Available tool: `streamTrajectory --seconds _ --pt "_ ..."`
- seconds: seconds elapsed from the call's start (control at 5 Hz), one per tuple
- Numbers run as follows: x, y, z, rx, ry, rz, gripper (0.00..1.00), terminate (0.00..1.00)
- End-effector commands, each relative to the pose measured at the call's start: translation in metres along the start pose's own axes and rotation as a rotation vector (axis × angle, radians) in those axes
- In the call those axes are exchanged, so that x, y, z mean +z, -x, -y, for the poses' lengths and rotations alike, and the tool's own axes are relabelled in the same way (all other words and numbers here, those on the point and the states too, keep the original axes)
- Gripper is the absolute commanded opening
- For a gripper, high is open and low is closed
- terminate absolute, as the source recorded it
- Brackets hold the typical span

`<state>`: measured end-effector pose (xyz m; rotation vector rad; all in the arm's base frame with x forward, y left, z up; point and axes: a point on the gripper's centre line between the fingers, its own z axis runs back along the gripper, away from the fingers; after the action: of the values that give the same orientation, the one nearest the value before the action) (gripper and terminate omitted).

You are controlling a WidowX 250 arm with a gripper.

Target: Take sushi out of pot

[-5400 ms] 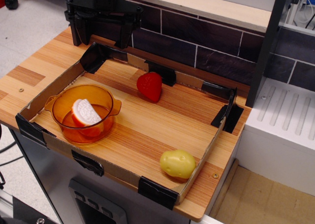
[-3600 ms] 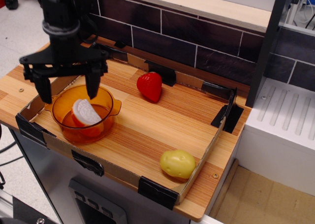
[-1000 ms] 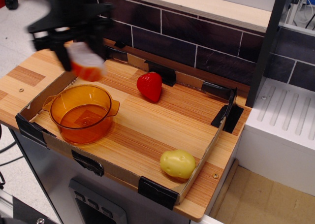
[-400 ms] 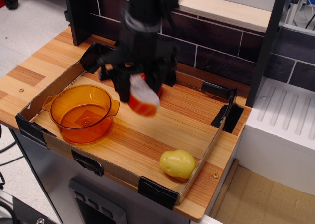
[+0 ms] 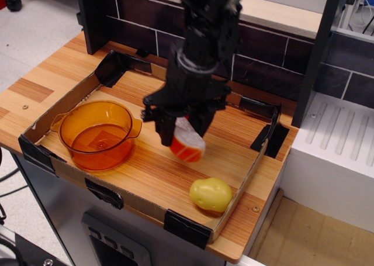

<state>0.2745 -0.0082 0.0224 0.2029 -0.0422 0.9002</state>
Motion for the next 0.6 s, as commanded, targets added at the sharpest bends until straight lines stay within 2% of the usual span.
streamTrajectory --seconds 0.0,0.2,0.4 --pt "-0.002 -0.002 0.021 0.004 0.015 0.034 0.0 0.0" --pt "0.003 -0.005 0.019 -0.012 0.02 0.028 1.0 0.0" --pt "0.013 -0.012 0.012 0.007 0.028 0.001 1.0 0.0"
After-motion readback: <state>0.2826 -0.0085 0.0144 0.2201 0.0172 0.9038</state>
